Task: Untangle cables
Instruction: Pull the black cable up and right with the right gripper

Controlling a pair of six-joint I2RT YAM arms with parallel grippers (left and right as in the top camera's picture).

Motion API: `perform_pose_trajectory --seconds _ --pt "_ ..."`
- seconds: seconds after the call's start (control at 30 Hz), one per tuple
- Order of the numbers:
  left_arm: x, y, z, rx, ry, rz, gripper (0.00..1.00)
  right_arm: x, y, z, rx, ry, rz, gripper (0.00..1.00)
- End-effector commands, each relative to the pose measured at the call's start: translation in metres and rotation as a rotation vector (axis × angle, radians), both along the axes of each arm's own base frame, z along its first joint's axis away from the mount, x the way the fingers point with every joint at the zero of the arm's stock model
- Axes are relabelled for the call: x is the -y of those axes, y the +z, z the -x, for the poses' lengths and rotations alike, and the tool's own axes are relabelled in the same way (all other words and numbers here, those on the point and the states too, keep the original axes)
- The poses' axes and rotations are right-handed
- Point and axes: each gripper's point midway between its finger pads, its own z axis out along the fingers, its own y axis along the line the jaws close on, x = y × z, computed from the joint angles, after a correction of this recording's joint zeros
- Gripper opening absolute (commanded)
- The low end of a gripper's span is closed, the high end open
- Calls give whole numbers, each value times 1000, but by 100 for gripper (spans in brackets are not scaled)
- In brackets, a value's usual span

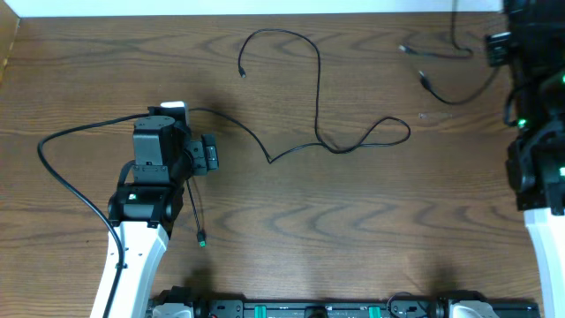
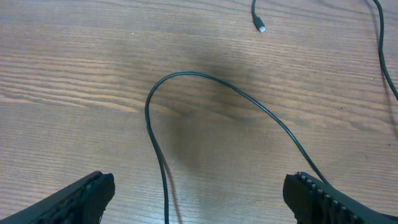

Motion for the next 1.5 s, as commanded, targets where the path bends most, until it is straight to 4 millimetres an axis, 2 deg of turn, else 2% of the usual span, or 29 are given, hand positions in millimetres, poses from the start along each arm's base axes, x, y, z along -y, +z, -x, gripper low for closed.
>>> perform_pose_trajectory --seconds 0.0,0.1,0.37,0.5,0.63,0.93,1.07,1.17,1.2,1.3,1.47 --pt "-4 2 1 6 17 -5 92 39 -12 -12 -29 -101 -29 1" --pt "-4 2 1 6 17 -5 92 71 -29 -22 -67 -173 -33 1" --pt "-4 2 1 6 17 -5 92 157 -93 -53 -187 -341 -84 2" --pt "-4 2 1 6 17 -5 92 177 -116 -67 -211 -371 -91 1" --pt "-4 2 1 6 17 -5 92 196 -149 -81 -263 -396 -103 1" --pt "-4 2 1 6 17 -5 92 237 -251 -103 -437 -450 -145 2" --pt "-4 2 1 6 17 -5 92 249 -298 -106 -520 -466 -167 20" --pt "-4 2 1 6 17 -5 92 254 -329 -105 -582 -475 -189 50" --pt "-4 2 1 6 17 -5 92 255 -336 -105 -591 -478 -206 55" --pt "-4 2 1 6 17 -5 92 257 -345 -103 -589 -499 -283 68" --pt "-4 2 1 6 17 -5 92 262 -335 -102 -517 -532 -410 77"
